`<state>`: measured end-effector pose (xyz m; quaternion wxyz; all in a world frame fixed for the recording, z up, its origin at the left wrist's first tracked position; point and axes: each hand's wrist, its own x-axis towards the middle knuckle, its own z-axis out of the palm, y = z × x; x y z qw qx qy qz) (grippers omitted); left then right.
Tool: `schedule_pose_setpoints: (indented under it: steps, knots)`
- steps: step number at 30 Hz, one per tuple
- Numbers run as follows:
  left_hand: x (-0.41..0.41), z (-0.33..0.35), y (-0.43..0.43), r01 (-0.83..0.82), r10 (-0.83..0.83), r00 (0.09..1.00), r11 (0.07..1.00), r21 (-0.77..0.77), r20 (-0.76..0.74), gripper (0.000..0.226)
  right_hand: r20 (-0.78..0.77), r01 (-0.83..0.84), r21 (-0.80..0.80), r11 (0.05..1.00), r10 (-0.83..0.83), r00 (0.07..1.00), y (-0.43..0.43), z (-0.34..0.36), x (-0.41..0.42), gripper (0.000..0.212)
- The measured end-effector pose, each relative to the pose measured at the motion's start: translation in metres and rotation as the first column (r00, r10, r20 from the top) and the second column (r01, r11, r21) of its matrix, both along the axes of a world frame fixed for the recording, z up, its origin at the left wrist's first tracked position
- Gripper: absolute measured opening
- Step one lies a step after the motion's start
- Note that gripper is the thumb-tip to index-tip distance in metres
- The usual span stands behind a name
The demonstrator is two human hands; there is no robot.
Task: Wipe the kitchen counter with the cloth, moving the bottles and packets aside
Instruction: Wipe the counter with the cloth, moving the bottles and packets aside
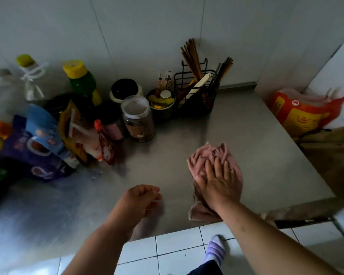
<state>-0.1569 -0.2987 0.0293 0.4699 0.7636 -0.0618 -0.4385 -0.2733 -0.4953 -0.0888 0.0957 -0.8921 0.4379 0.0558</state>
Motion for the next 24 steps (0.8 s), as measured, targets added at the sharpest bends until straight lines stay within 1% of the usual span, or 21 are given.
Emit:
schedule_pose_setpoints:
  steps: [2, 4, 6, 8, 11, 14, 17, 18, 20, 22, 24]
  knots:
    - [0.0, 0.0, 0.004, -0.003, 0.003, 1.0, 1.0, 0.009, 0.01, 0.015, 0.003, -0.072, 0.053, 0.996, 0.072, 0.997, 0.021, 0.005, 0.013, 0.078]
    - [-0.001, 0.0, 0.007, -0.005, 0.005, 1.0, 1.0, 0.014, 0.005, 0.015, 0.05, -0.147, 0.098, 0.984, 0.142, 0.989, 0.042, 0.01, 0.023, 0.085]
    - [-0.002, 0.0, 0.007, -0.009, 0.009, 1.0, 1.0, 0.007, -0.003, 0.014, 0.088, -0.258, 0.045, 0.965, 0.253, 0.963, 0.062, 0.014, 0.025, 0.082]
    - [-0.004, 0.002, 0.005, -0.011, 0.011, 1.0, 1.0, -0.003, -0.018, 0.013, 0.083, -0.388, 0.009, 0.921, 0.386, 0.919, 0.074, 0.014, 0.02, 0.079]
    - [-0.009, 0.004, -0.001, 0.005, -0.006, 0.999, 1.0, -0.022, -0.032, 0.015, 0.095, -0.526, 0.01, 0.85, 0.523, 0.847, 0.073, 0.011, 0.004, 0.085]
    - [-0.015, 0.006, -0.011, 0.022, -0.023, 0.999, 0.999, -0.024, -0.033, 0.016, 0.125, -0.644, -0.034, 0.764, 0.643, 0.756, 0.061, 0.005, -0.013, 0.09]
    - [-0.021, 0.006, -0.022, 0.043, -0.044, 0.998, 0.999, -0.03, -0.044, 0.016, 0.089, -0.715, -0.018, 0.699, 0.713, 0.695, 0.046, -0.002, -0.027, 0.102]
    - [-0.024, 0.006, -0.026, 0.049, -0.05, 0.998, 0.998, -0.031, -0.047, 0.016, 0.08, -0.731, -0.016, 0.683, 0.729, 0.68, 0.041, -0.004, -0.033, 0.103]
    - [-0.027, 0.006, -0.031, 0.05, -0.051, 0.997, 0.998, -0.029, -0.051, 0.016, 0.092, -0.75, -0.022, 0.661, 0.748, 0.657, 0.032, -0.009, -0.044, 0.096]
    - [-0.03, 0.005, -0.038, 0.06, -0.062, 0.997, 0.998, -0.028, -0.055, 0.014, 0.107, -0.733, -0.007, 0.68, 0.729, 0.676, 0.021, -0.01, -0.058, 0.088]
    - [-0.032, 0.004, -0.044, 0.071, -0.072, 0.996, 0.997, -0.02, -0.053, 0.012, 0.105, -0.705, 0.0, 0.709, 0.701, 0.705, 0.011, -0.011, -0.07, 0.088]
